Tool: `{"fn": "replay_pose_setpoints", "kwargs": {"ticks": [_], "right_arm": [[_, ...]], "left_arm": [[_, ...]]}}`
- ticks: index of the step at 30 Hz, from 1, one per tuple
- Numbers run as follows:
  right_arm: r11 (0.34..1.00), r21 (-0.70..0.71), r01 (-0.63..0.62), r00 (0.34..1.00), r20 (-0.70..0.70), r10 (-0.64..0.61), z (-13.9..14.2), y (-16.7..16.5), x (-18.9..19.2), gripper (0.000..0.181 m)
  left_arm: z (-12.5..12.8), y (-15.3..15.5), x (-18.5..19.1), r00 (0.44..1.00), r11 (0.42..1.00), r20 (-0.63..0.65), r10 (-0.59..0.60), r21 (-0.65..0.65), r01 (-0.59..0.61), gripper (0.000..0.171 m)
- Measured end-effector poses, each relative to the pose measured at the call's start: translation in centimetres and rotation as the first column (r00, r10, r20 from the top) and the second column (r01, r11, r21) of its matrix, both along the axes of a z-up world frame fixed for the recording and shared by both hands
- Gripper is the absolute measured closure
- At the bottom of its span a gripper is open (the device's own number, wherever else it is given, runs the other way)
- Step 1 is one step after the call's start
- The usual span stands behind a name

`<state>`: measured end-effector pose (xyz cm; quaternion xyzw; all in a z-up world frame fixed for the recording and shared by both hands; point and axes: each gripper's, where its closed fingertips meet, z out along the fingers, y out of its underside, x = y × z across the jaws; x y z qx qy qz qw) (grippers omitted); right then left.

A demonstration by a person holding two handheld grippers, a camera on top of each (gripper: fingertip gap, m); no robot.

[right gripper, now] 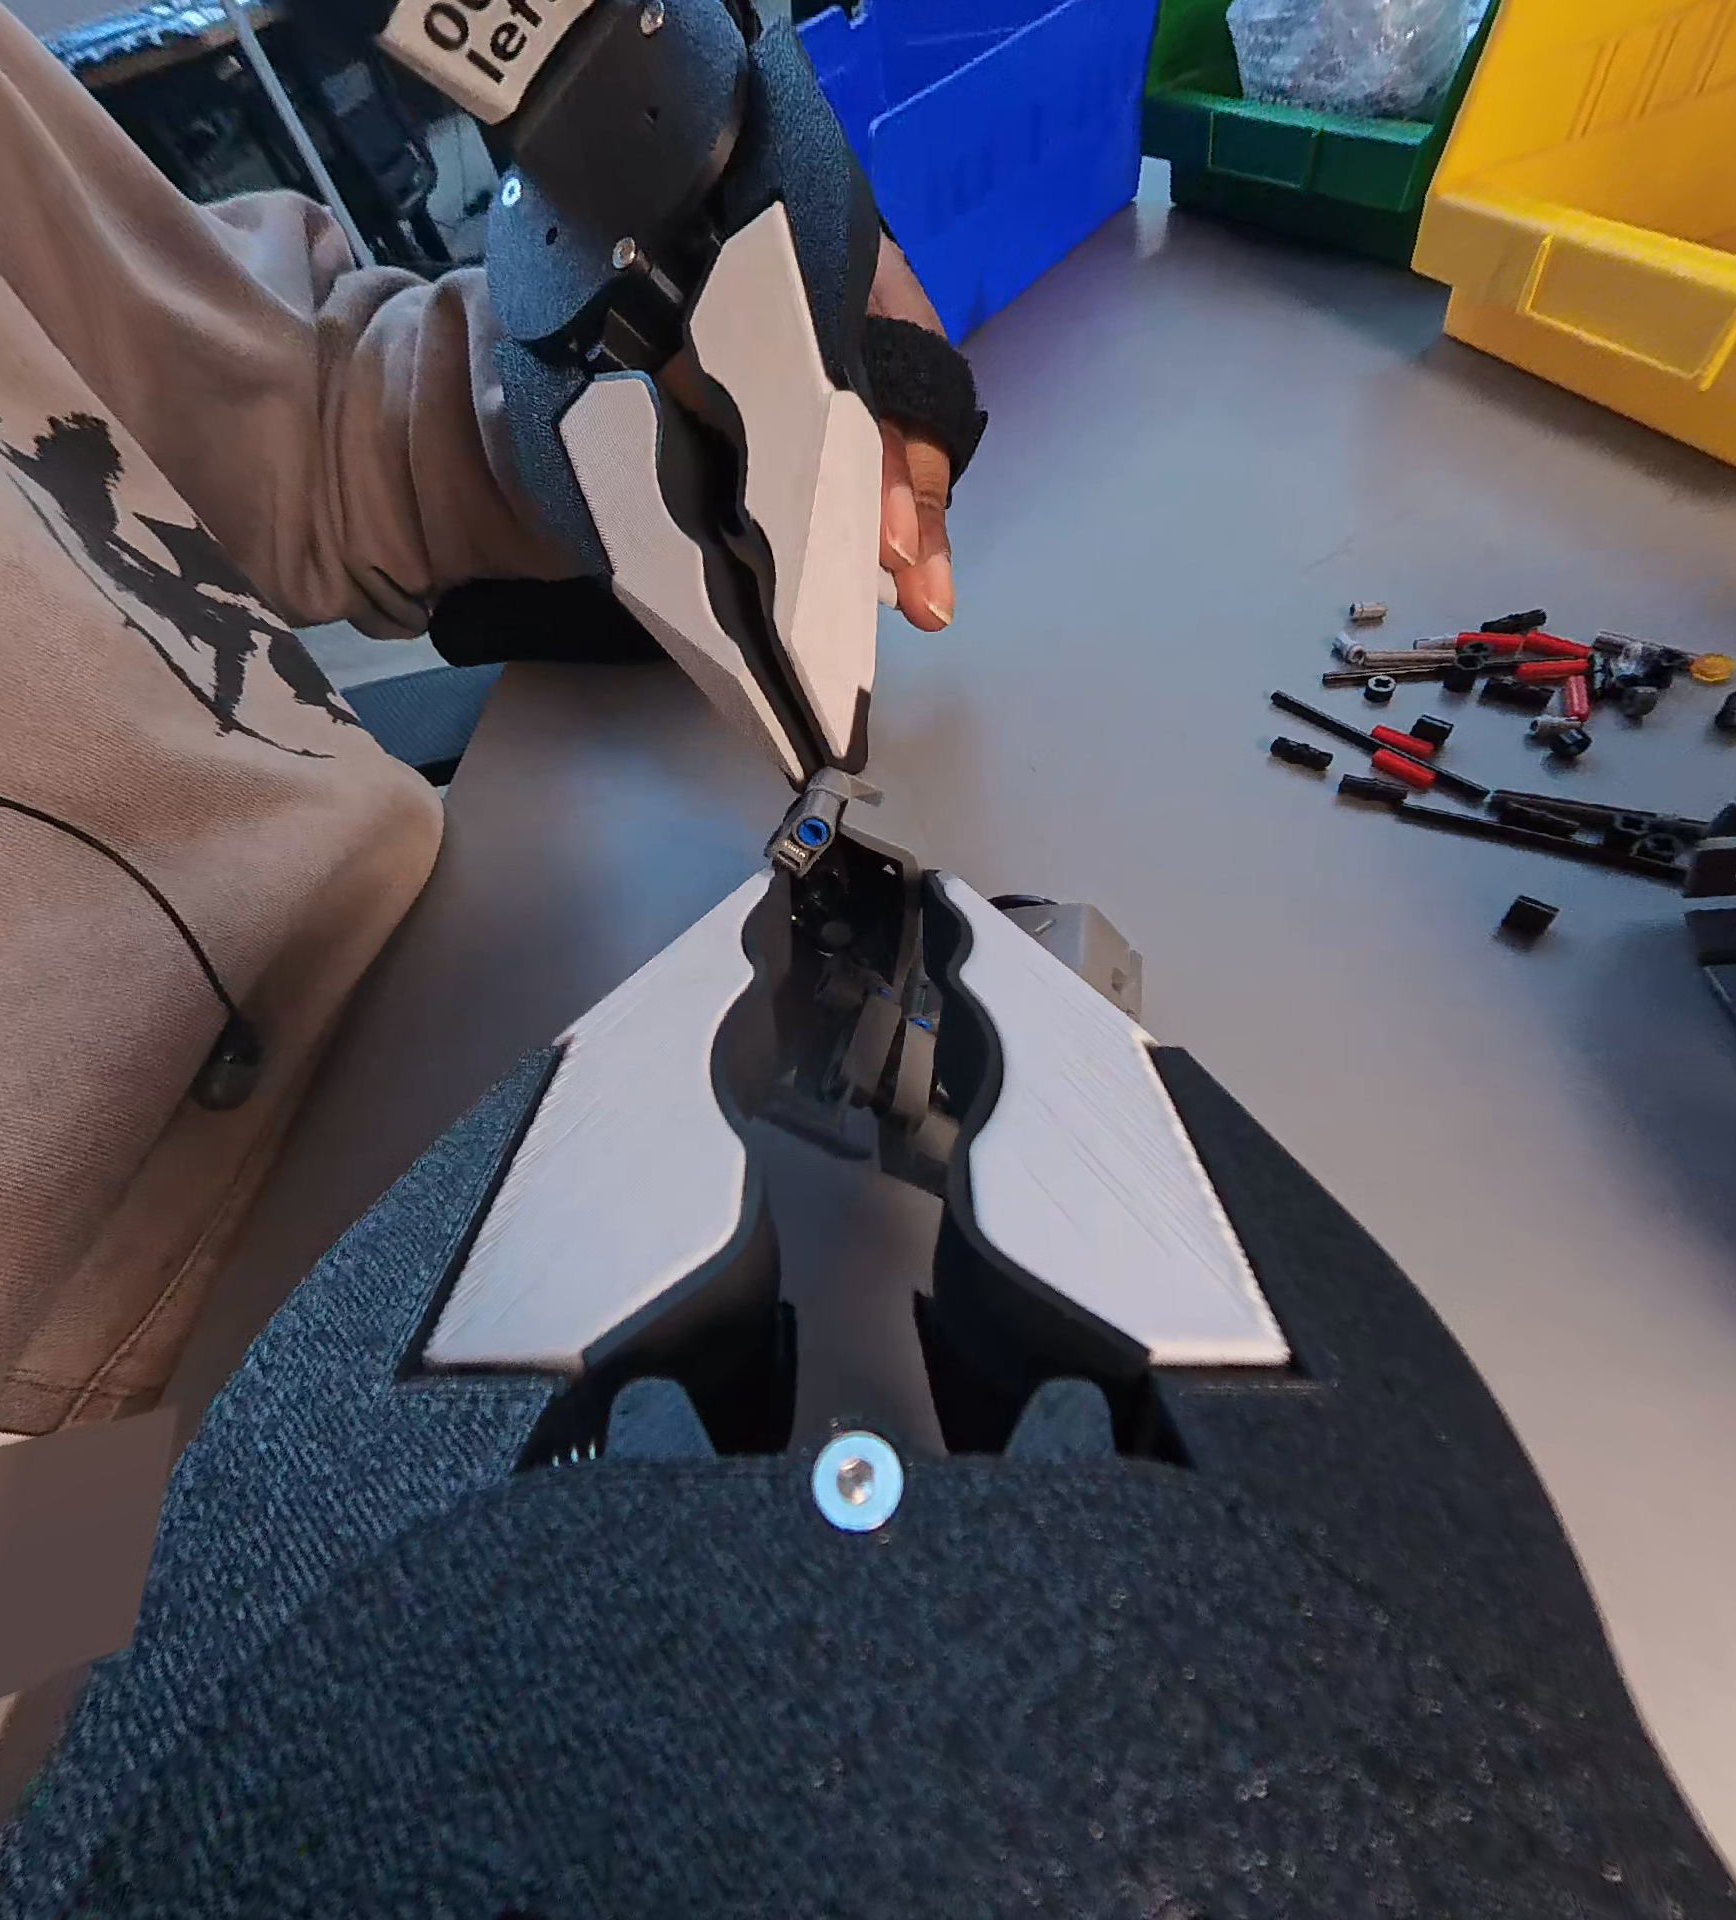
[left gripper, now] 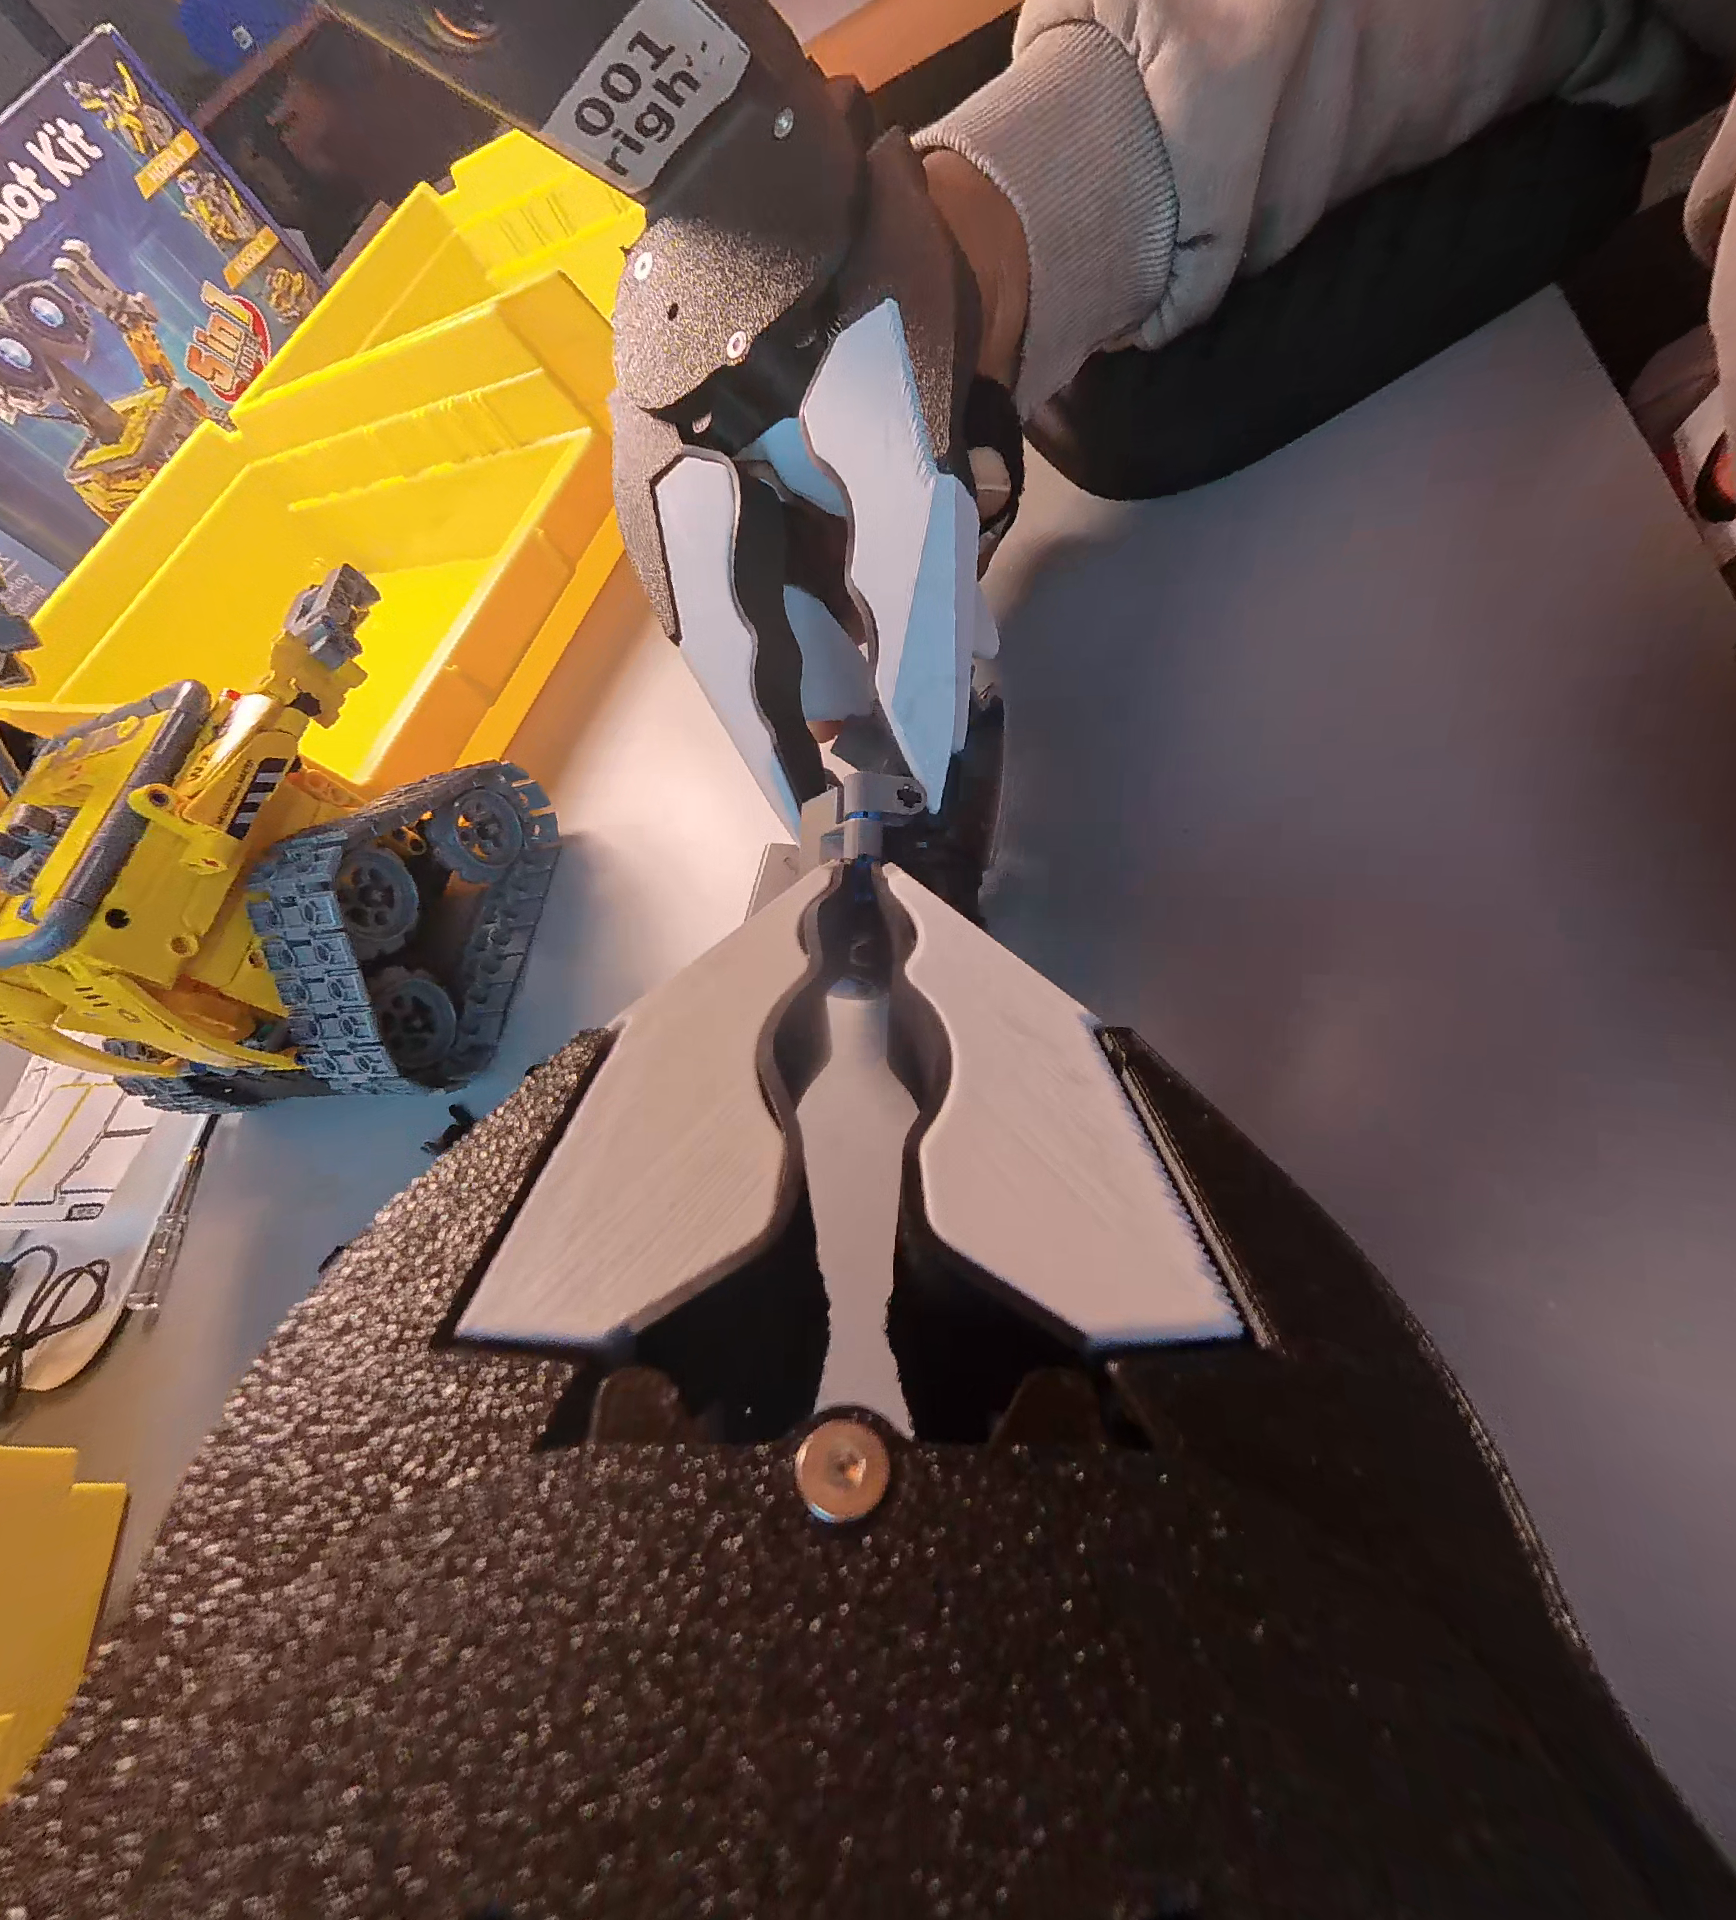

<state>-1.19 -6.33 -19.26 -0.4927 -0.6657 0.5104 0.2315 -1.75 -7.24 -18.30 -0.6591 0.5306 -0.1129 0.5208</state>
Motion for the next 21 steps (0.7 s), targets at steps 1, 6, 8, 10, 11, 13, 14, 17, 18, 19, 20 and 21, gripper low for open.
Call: {"fn": "replay_pose_setpoints", "kwargs": {"ticks": [1,6,8,10,11,13,14,17,18,19,20,21], "right_arm": [[1.0,-0.011,-0.004,1.0,-0.005,0.004,0.1,0.0,0.0,0.156],[0.997,0.049,0.067,0.998,0.005,-0.068,-0.8,3.0,1.7,0.181],[0.99,0.106,0.093,0.996,-0.017,-0.092,-0.6,3.2,1.7,0.181],[0.98,0.147,0.131,0.991,-0.057,-0.124,0.1,3.1,0.7,0.165],[0.981,0.155,0.116,0.992,-0.058,-0.108,0.4,2.5,0.4,0.156],[0.979,0.182,0.097,0.993,-0.085,-0.083,1.0,1.4,-0.2,0.149],[0.971,0.218,0.096,0.993,-0.088,-0.078,0.8,1.1,-0.5,0.148],[0.933,0.357,0.053,0.997,-0.066,-0.031,-0.4,-0.2,-1.1,0.148],[0.92,0.389,0.042,0.998,-0.059,-0.021,-0.7,-0.5,-1.2,0.147],[0.906,0.422,0.035,0.999,-0.052,-0.015,-1.0,-0.5,-1.2,0.148],[0.895,0.446,0.032,0.999,-0.047,-0.012,-1.2,-0.5,-1.2,0.148],[0.89,0.455,0.027,0.999,-0.046,-0.007,-1.3,-0.6,-1.2,0.148]], "left_arm": [[0.1,0.0,0.0,1.0,1.0,0.004,-0.002,-0.005,0.002,0.17],[0.1,0.1,-2.8,0.997,0.996,0.039,0.061,-0.062,-0.058,0.17],[-0.2,0.2,-3.7,0.996,0.994,0.05,0.077,-0.075,-0.073,0.17],[-0.4,0.2,-3.1,0.996,0.994,0.06,0.061,-0.092,-0.055,0.17],[-0.4,0.3,-2.8,0.997,0.994,0.057,0.055,-0.094,-0.05,0.17],[-0.4,0.3,-2.1,0.998,0.994,0.057,0.04,-0.103,-0.034,0.17],[-0.4,0.2,-1.7,0.997,0.994,0.065,0.033,-0.108,-0.026,0.17],[-0.4,-0.1,-0.5,0.997,0.993,0.075,0.012,-0.117,-0.003,0.17],[-0.6,-0.1,-0.3,0.998,0.993,0.065,0.008,-0.115,0.0,0.17],[-0.7,-0.1,-0.2,0.998,0.993,0.055,0.008,-0.116,-0.001,0.17],[-0.8,-0.1,-0.2,0.998,0.993,0.055,0.008,-0.118,-0.002,0.171],[-0.8,-0.2,0.0,0.998,0.992,0.063,0.006,-0.126,0.002,0.171]]}}
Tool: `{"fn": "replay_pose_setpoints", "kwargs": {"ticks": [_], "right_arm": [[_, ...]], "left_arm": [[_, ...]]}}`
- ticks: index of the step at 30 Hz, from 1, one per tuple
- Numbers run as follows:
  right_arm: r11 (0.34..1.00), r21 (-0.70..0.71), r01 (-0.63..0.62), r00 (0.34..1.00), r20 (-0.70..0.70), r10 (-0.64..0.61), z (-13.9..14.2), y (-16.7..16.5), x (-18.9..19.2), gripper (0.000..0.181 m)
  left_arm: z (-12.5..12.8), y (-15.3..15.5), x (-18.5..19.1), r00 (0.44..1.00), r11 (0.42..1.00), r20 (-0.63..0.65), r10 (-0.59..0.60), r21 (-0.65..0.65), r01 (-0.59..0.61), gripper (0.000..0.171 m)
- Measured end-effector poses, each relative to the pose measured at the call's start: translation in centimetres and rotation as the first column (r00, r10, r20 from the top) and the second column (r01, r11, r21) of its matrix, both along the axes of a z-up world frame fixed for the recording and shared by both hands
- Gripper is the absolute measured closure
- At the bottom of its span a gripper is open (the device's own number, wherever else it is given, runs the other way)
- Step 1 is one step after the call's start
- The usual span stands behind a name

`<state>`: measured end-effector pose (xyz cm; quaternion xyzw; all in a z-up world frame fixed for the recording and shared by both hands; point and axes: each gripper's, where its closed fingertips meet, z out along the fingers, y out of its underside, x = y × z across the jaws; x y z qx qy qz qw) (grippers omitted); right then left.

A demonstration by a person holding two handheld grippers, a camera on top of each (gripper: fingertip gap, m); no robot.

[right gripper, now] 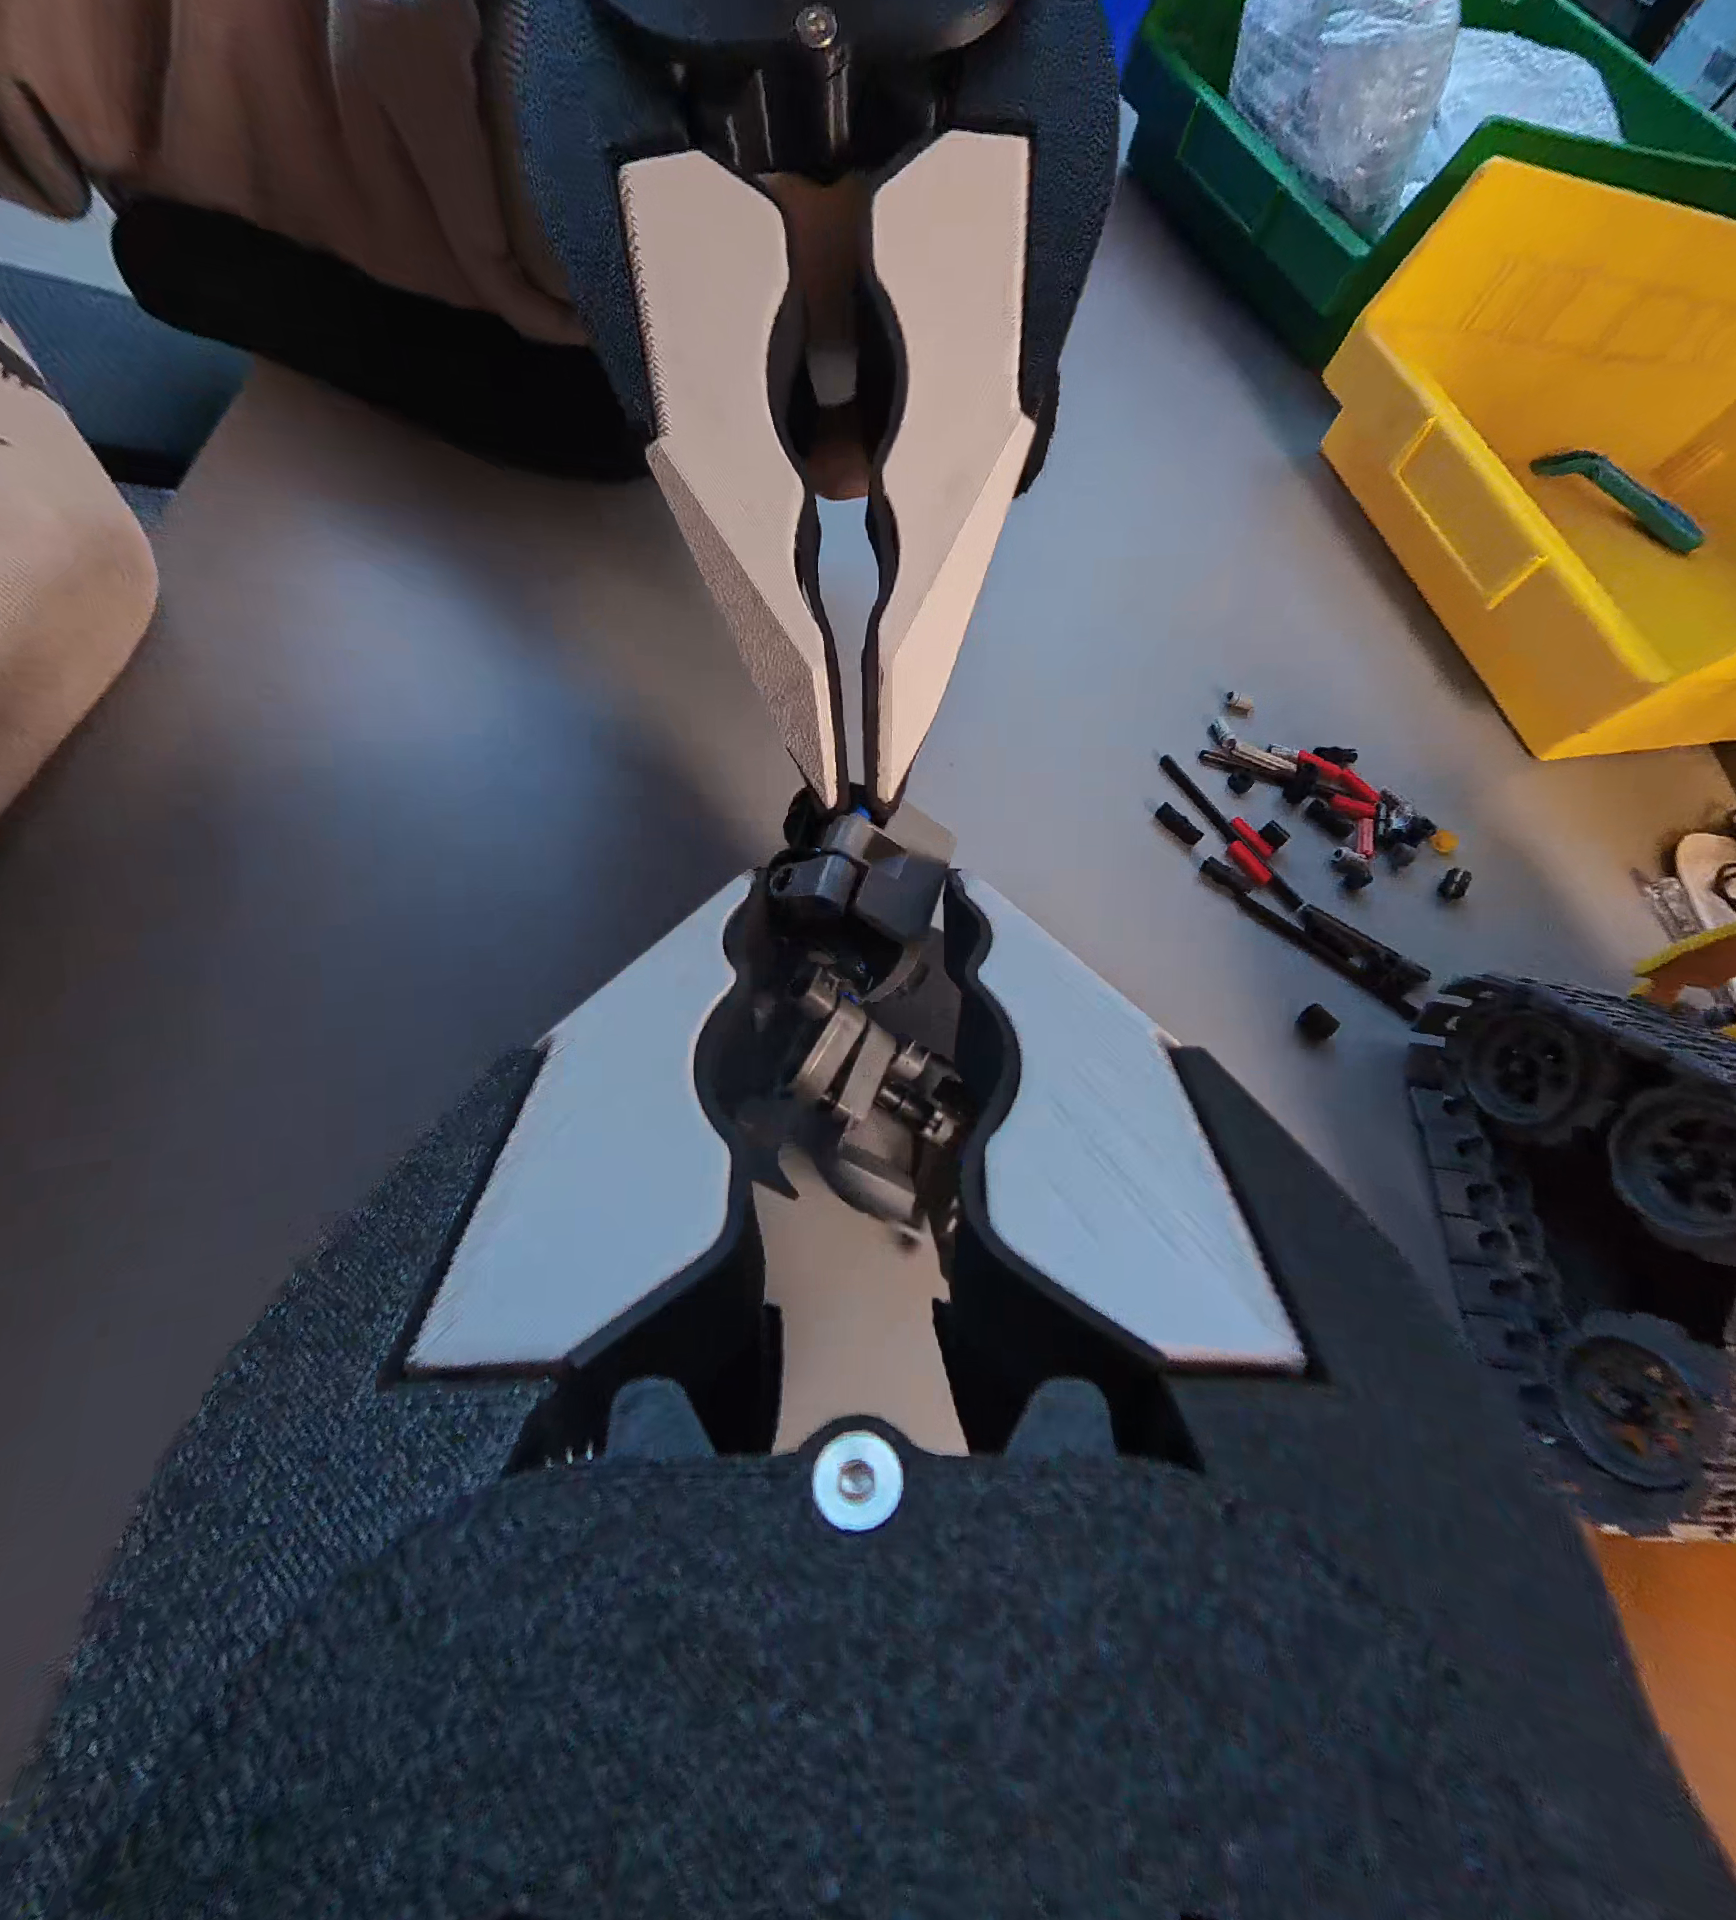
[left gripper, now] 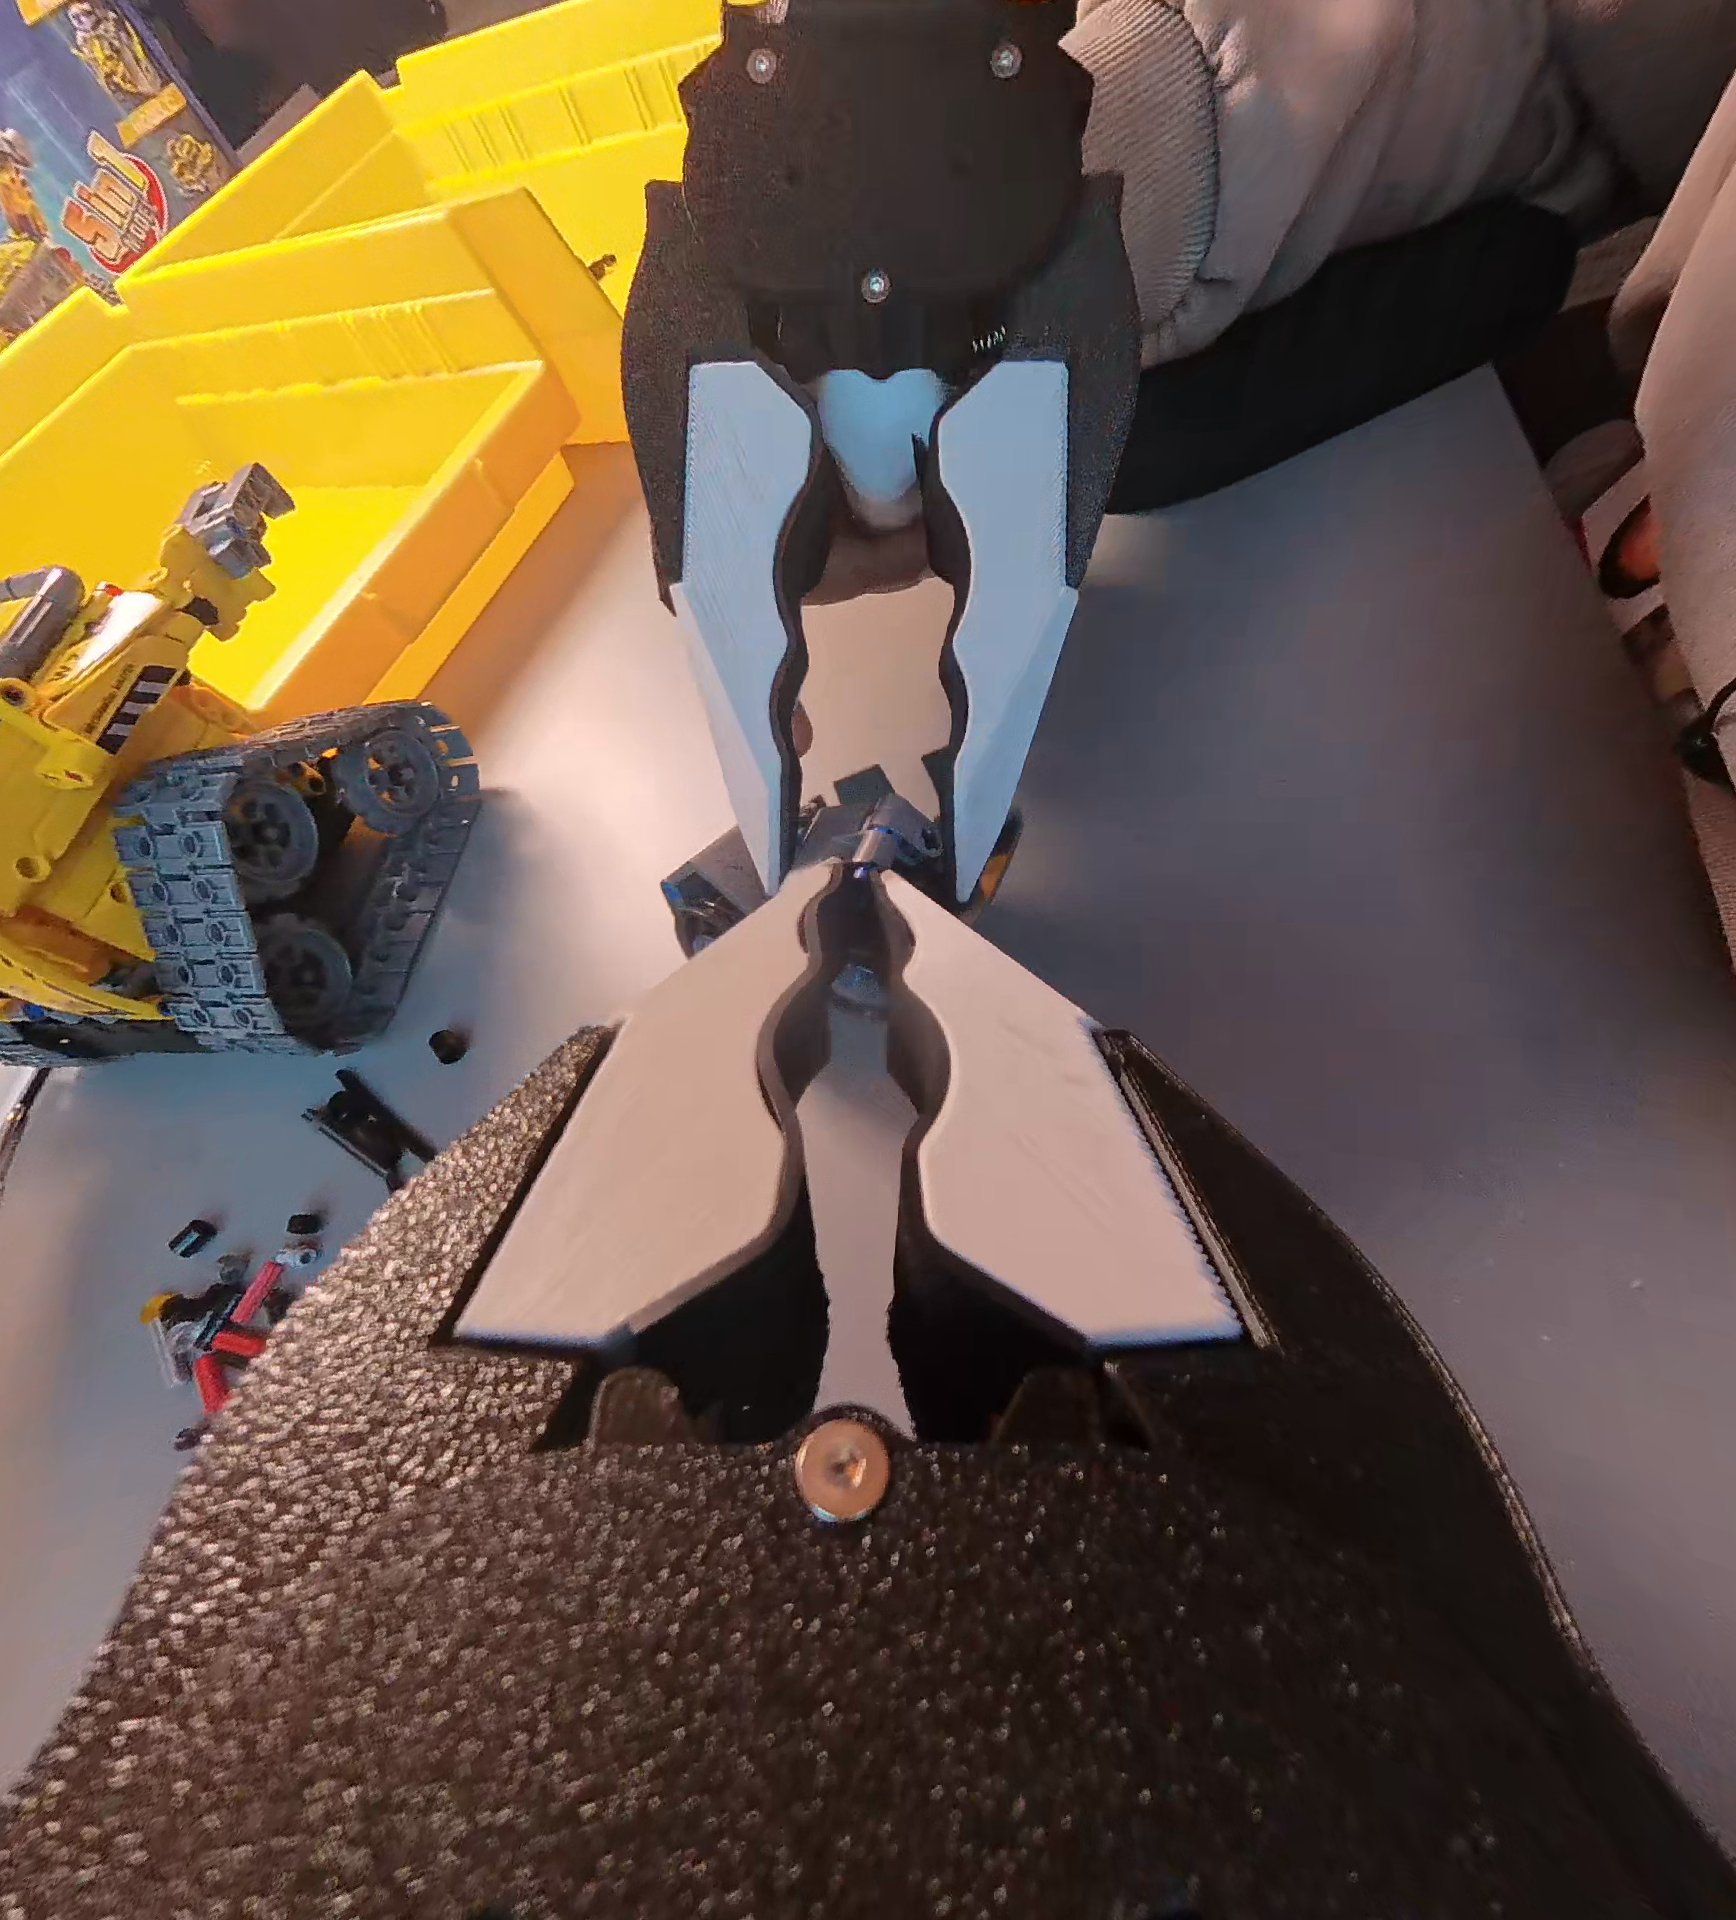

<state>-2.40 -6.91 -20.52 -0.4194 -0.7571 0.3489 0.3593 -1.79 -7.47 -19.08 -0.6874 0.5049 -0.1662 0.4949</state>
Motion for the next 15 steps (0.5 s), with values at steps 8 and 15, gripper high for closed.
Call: {"fn": "replay_pose_setpoints", "kwargs": {"ticks": [8,15], "right_arm": [[0.999,-0.043,0.027,1.0,0.0,-0.027,0.0,1.3,0.9,0.15],[0.999,-0.053,-0.014,0.997,-0.077,0.01,0.8,0.6,0.9,0.149]], "left_arm": [[0.5,0.3,-1.1,0.999,0.999,0.008,0.034,0.008,-0.034,0.171],[0.6,0.2,-1.5,0.985,0.993,0.165,0.04,-0.115,-0.021,0.17]]}}
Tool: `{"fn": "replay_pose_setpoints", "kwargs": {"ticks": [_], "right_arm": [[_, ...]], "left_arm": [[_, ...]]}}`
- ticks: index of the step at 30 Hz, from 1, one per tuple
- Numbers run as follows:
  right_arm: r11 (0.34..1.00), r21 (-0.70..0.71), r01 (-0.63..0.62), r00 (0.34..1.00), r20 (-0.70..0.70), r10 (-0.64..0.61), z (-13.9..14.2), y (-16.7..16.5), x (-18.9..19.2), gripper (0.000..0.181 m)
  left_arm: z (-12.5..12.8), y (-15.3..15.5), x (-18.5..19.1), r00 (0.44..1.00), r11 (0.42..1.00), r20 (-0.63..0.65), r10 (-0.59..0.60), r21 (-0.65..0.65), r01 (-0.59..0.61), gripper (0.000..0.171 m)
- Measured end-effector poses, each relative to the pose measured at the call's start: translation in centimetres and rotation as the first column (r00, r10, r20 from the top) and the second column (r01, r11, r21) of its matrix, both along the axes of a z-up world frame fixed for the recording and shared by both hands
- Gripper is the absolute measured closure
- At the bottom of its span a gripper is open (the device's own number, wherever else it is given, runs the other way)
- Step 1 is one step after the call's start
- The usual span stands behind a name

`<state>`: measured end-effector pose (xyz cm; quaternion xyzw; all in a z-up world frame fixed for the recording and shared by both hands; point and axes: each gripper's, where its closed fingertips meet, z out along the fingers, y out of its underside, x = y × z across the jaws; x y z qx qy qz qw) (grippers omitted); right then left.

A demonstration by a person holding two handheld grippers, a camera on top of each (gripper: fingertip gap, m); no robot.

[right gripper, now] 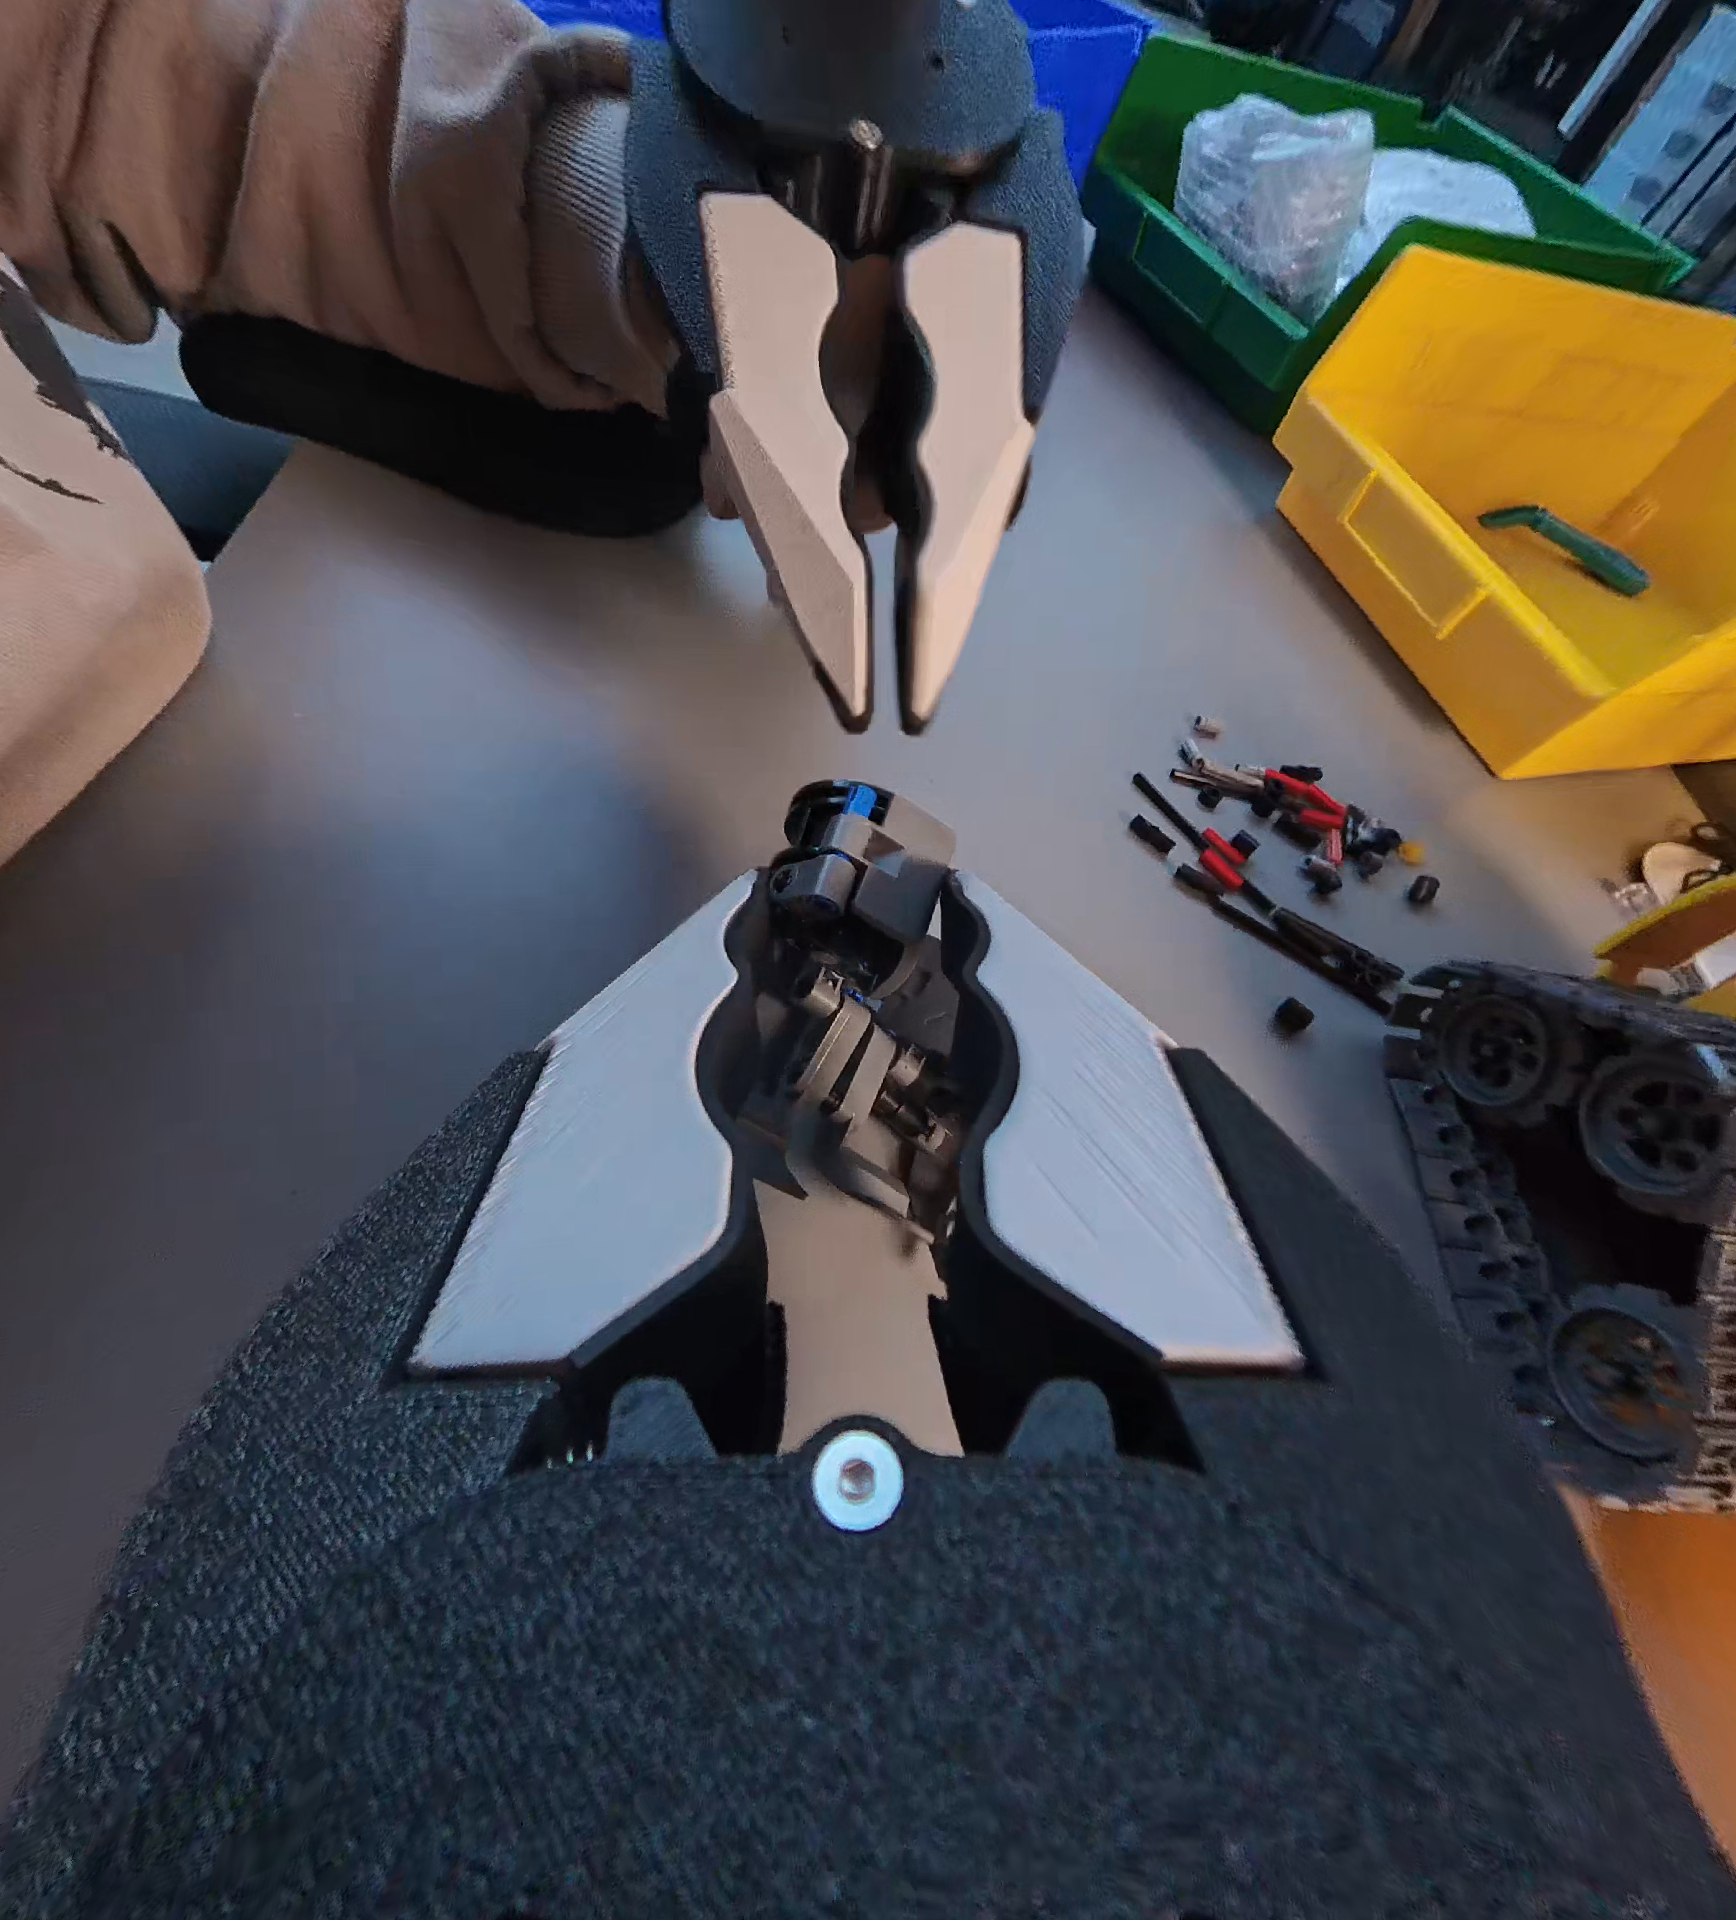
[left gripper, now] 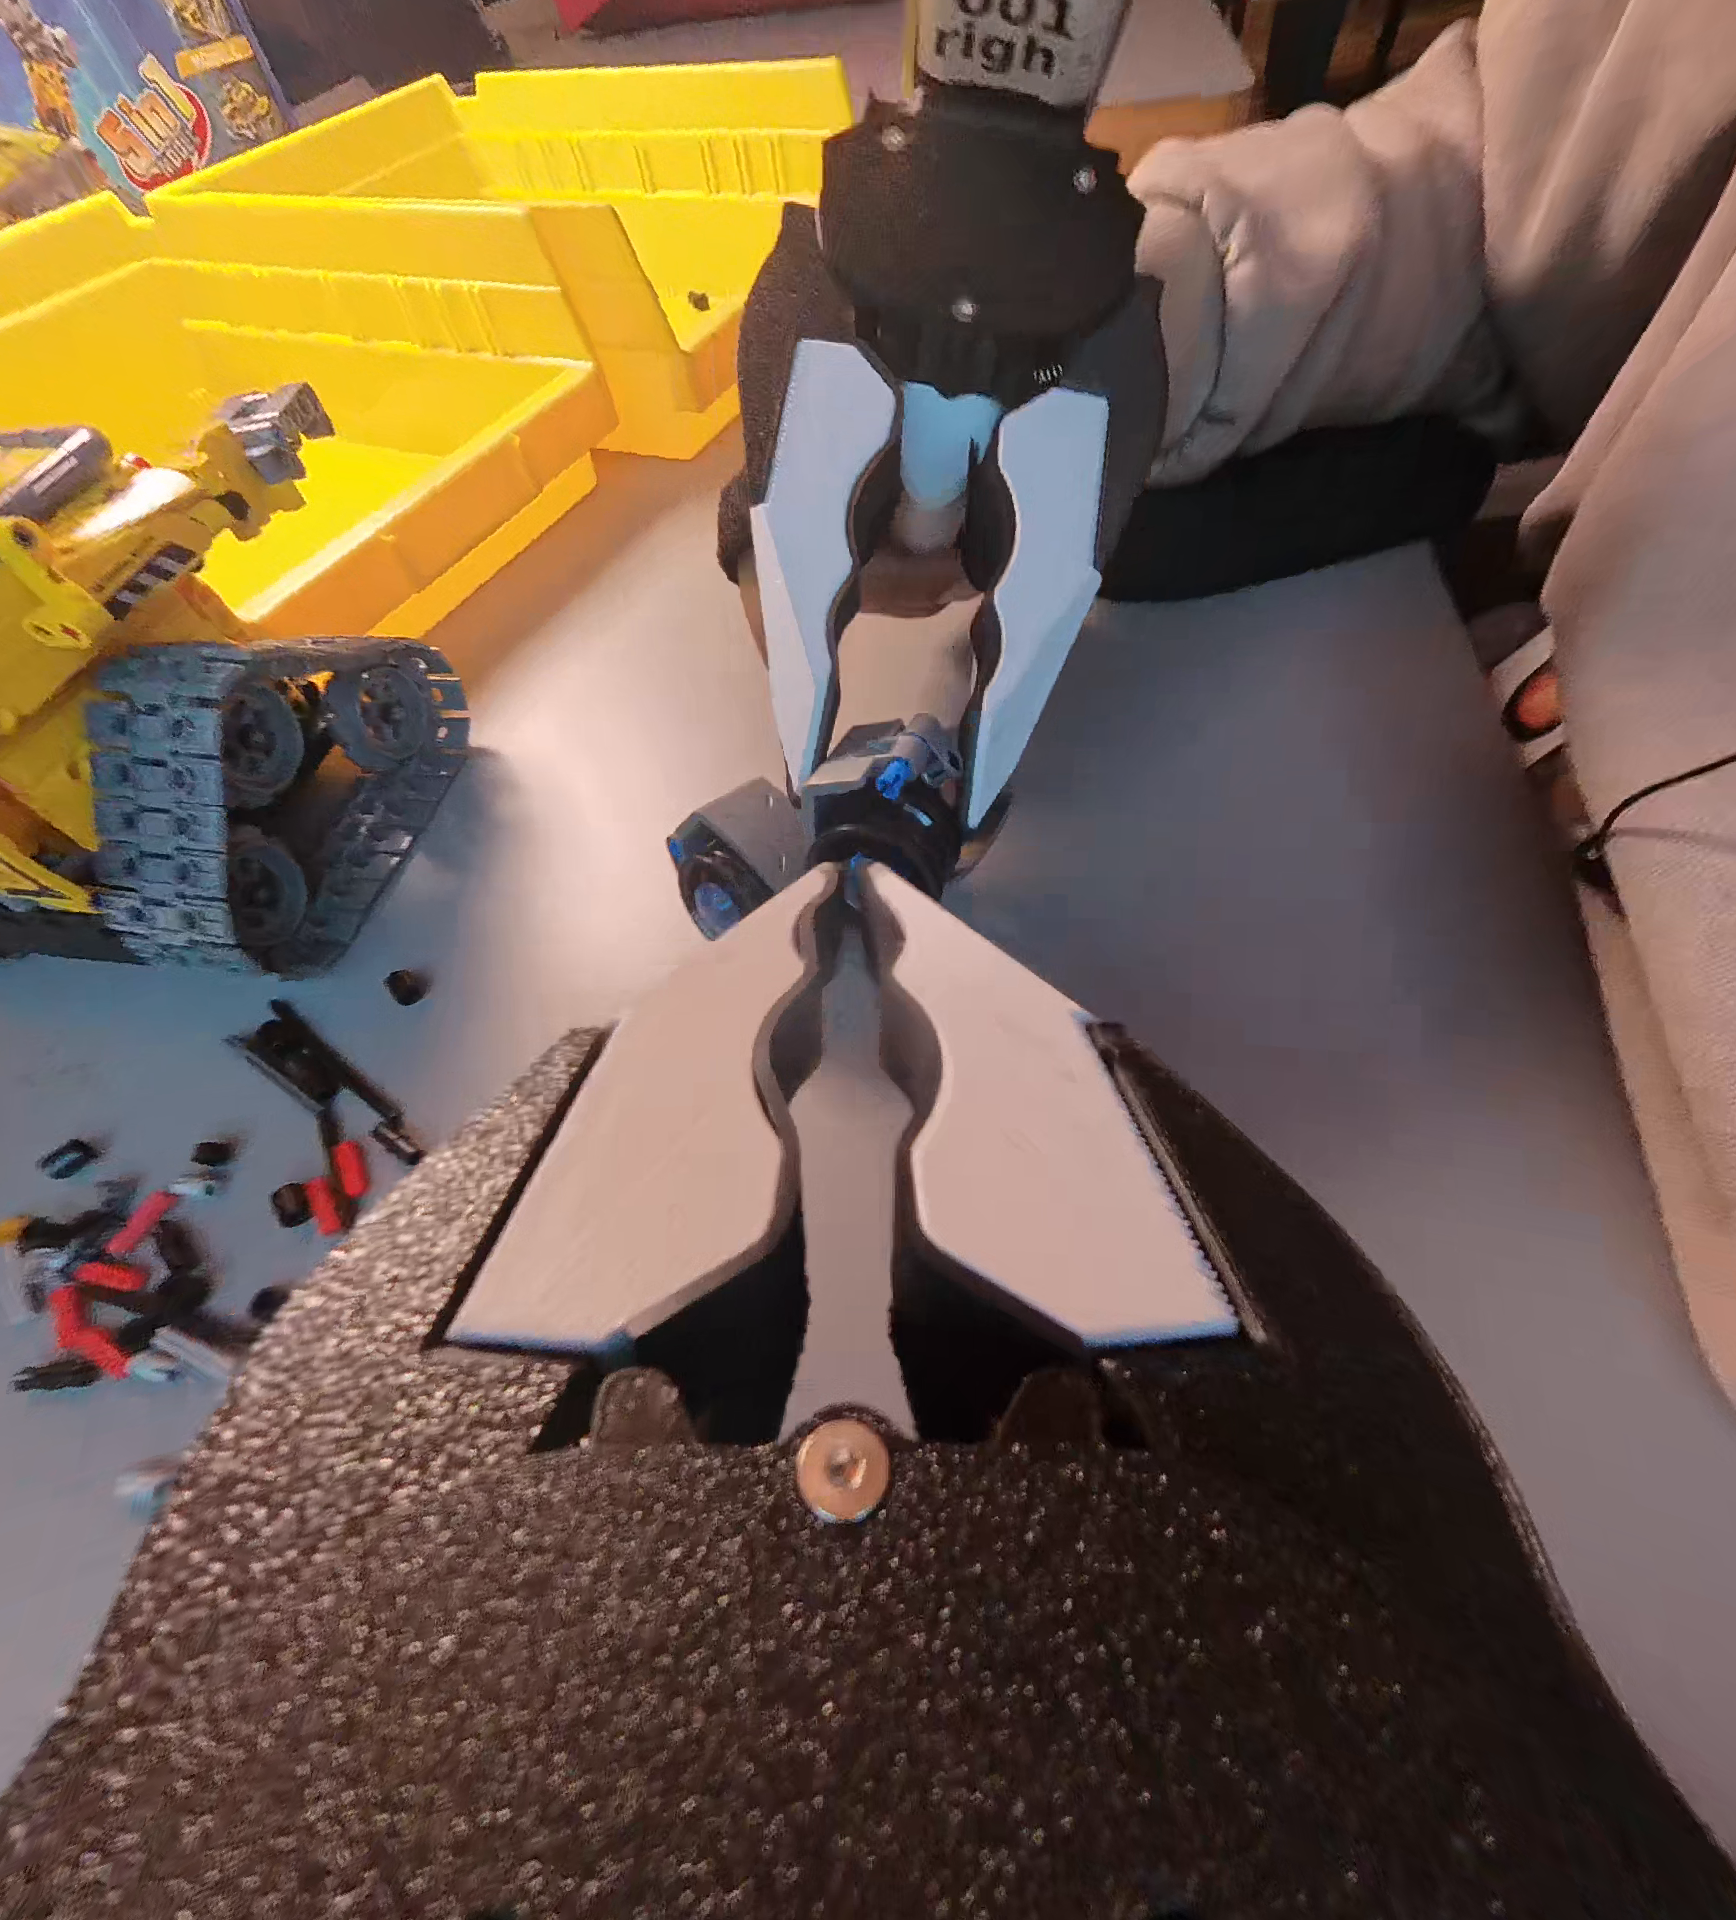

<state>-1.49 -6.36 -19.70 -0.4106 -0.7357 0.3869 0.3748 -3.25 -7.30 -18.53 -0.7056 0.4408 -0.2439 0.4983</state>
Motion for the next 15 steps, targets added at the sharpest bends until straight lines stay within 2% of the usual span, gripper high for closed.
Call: {"fn": "replay_pose_setpoints", "kwargs": {"ticks": [1,2,5,7,10,11,13,15], "right_arm": [[1.0,0.006,-0.016,1.0,-0.024,0.016,0.2,-0.4,0.0,0.149],[1.0,0.01,-0.027,0.998,-0.055,0.028,0.5,-0.6,0.0,0.149],[0.995,-0.081,-0.061,0.991,-0.121,0.051,1.8,-1.3,0.0,0.149],[0.98,-0.182,-0.082,0.993,-0.096,0.065,1.8,-1.8,-0.1,0.149],[0.974,-0.217,-0.07,0.997,-0.046,0.061,1.2,-1.8,-0.2,0.149],[0.973,-0.228,-0.045,0.999,-0.037,0.038,1.3,-1.4,-0.3,0.15],[0.97,-0.244,-0.009,1.0,-0.03,0.002,2.0,-0.6,-0.1,0.135],[0.96,-0.279,0.012,0.999,-0.047,-0.026,3.2,0.0,0.3,0.129]], "left_arm": [[0.0,-0.1,0.2,0.999,0.999,0.037,-0.003,-0.033,0.004,0.151],[0.1,-0.1,0.3,0.998,0.998,0.064,0.0,-0.063,0.004,0.14],[0.3,-0.5,1.3,0.99,0.992,0.138,-0.027,-0.115,0.043,0.125],[0.1,-1.0,2.2,0.99,0.991,0.125,-0.066,-0.106,0.079,0.131],[-0.9,-0.9,2.4,0.996,0.989,0.052,-0.066,-0.131,0.072,0.137],[-0.8,-0.7,2.1,0.997,0.988,0.063,-0.048,-0.141,0.057,0.137],[-0.5,0.0,1.3,0.994,0.984,0.111,-0.002,-0.175,0.022,0.137],[-0.1,0.5,0.4,0.982,0.973,0.182,0.041,-0.232,0.003,0.138]]}}
